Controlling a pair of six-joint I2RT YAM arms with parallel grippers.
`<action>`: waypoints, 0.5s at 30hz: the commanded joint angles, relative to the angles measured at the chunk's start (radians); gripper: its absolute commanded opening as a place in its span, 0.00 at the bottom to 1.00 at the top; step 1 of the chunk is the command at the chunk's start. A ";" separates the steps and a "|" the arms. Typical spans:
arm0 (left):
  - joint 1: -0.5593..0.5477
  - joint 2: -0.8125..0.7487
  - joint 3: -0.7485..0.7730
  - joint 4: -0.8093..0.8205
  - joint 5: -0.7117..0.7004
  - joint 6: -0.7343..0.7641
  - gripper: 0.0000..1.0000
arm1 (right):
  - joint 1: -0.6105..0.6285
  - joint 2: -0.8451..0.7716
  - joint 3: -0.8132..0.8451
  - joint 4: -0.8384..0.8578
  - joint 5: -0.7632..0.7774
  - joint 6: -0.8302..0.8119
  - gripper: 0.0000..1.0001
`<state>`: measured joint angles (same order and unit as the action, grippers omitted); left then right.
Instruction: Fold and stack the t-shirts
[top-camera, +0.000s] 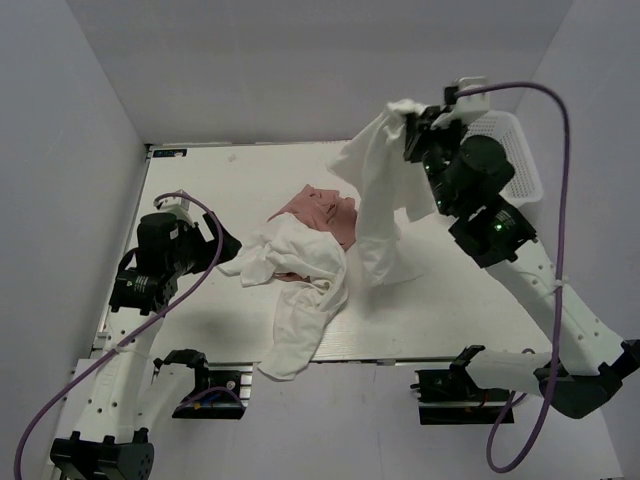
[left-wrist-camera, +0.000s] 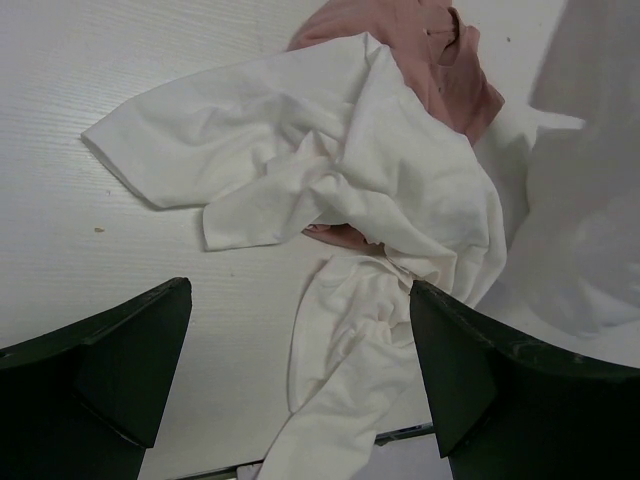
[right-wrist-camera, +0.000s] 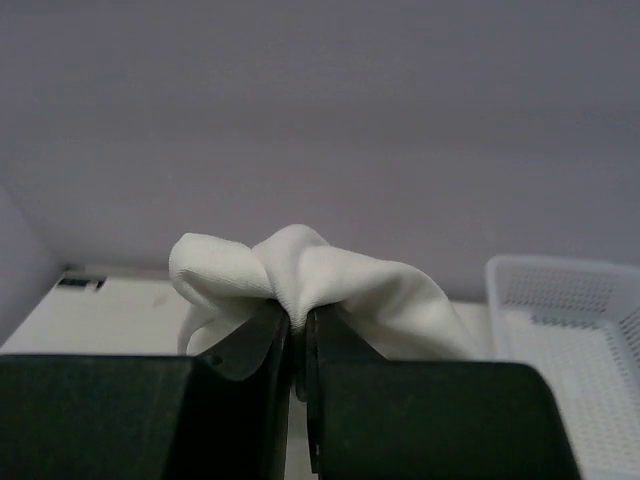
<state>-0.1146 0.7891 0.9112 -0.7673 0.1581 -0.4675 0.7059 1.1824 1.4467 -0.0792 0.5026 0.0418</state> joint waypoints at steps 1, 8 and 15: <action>0.004 -0.014 -0.002 -0.001 0.004 0.004 1.00 | -0.019 0.028 0.140 0.131 0.190 -0.185 0.00; 0.004 0.015 0.008 -0.001 0.004 -0.005 1.00 | -0.118 0.188 0.392 0.373 0.361 -0.499 0.00; 0.004 0.047 -0.014 0.020 0.004 -0.005 1.00 | -0.275 0.420 0.691 0.476 0.367 -0.730 0.00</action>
<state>-0.1146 0.8314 0.9108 -0.7639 0.1581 -0.4717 0.4900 1.5650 2.0167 0.2138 0.8402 -0.5339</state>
